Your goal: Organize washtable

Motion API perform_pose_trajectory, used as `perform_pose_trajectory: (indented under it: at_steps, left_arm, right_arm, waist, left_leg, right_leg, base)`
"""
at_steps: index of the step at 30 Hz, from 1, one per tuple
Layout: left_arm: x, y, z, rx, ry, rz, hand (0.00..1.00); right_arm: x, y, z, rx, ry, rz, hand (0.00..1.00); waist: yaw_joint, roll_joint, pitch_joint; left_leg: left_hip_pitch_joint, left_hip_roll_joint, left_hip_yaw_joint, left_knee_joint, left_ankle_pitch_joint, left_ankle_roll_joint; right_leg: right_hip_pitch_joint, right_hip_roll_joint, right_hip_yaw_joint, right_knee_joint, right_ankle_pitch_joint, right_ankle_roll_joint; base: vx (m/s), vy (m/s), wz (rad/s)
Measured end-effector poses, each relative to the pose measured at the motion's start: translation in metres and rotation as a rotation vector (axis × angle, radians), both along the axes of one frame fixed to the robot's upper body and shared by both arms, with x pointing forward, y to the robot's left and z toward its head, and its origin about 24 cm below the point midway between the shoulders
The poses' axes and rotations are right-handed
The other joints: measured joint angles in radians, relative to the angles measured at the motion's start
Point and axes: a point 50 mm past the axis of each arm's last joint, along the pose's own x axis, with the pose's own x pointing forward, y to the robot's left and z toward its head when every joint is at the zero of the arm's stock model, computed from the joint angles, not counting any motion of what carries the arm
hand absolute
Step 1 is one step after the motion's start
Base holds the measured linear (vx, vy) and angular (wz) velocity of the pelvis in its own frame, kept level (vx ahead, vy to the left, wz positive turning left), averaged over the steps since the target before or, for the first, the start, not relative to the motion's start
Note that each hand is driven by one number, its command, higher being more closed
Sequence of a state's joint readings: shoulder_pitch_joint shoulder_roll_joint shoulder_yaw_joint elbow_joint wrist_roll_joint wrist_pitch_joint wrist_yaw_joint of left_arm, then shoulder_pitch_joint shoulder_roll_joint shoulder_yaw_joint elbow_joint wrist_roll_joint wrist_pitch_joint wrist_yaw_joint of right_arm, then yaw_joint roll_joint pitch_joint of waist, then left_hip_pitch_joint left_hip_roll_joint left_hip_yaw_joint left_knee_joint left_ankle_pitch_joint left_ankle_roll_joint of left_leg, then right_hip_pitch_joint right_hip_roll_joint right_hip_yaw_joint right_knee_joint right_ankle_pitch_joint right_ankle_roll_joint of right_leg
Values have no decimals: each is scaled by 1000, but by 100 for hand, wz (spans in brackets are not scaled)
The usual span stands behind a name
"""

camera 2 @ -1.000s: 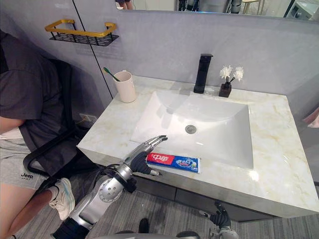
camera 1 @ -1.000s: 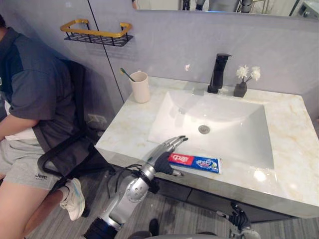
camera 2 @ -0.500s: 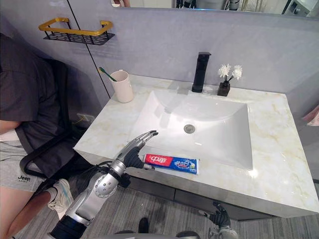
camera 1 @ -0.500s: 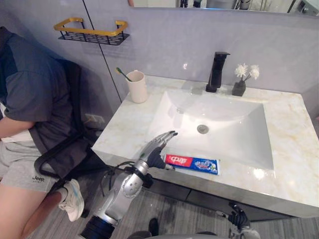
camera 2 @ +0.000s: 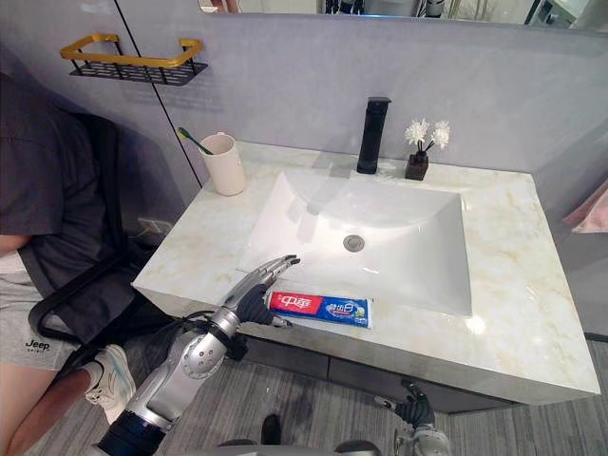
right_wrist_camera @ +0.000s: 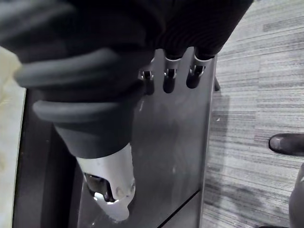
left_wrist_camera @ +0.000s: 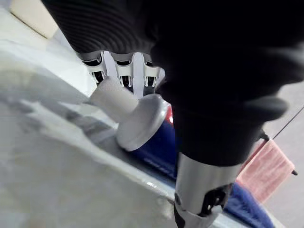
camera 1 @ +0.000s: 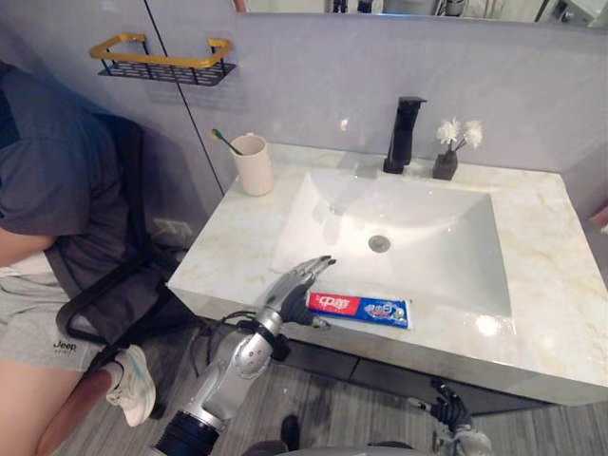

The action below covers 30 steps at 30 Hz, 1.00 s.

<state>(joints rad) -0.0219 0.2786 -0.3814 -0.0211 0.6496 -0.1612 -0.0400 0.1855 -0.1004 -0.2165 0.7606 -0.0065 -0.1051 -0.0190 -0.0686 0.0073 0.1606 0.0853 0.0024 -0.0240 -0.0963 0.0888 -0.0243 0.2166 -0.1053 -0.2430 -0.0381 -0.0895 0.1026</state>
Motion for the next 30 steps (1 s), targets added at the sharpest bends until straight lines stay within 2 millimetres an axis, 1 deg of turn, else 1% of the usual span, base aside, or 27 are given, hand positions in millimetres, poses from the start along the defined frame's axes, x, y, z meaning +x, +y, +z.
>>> perform_pose_trajectory:
  at_steps: [5,13,20,26,30]
  left_arm:
    - [0,0,-3,8,10,-2,0]
    - [7,1,-5,36,16,-1,0]
    - [9,2,-1,-75,102,-44,0]
    - [12,5,3,-109,150,-85,0]
    - [11,6,4,-97,151,-98,0]
  right_arm:
    - [0,0,0,-1,0,1,0]
    - [5,1,1,0,-12,6,0]
    - [4,1,1,3,-5,7,0]
    - [5,3,0,4,-2,27,0]
    - [5,5,0,12,0,51,0]
  waist:
    - [0,-1,0]
    - [-1,0,-1]
    - [-1,4,-3]
    - [-4,5,-4]
    - [-4,5,-4]
  left_leg:
    - [0,-1,5,0,0,0]
    - [-1,4,29,0,0,0]
    - [-2,3,26,0,0,0]
    - [-2,1,24,0,0,0]
    - [-2,0,24,0,0,0]
  right_leg:
    - [0,-1,3,-1,3,1]
    - [-11,0,27,-7,14,-2]
    - [-9,0,27,-15,16,-1]
    - [-6,-1,25,-16,16,0]
    - [-6,-1,24,-16,17,0]
  base:
    - [8,-6,-1]
    - [-48,-5,-9]
    - [-10,-2,0]
    - [0,0,0]
    - [0,0,0]
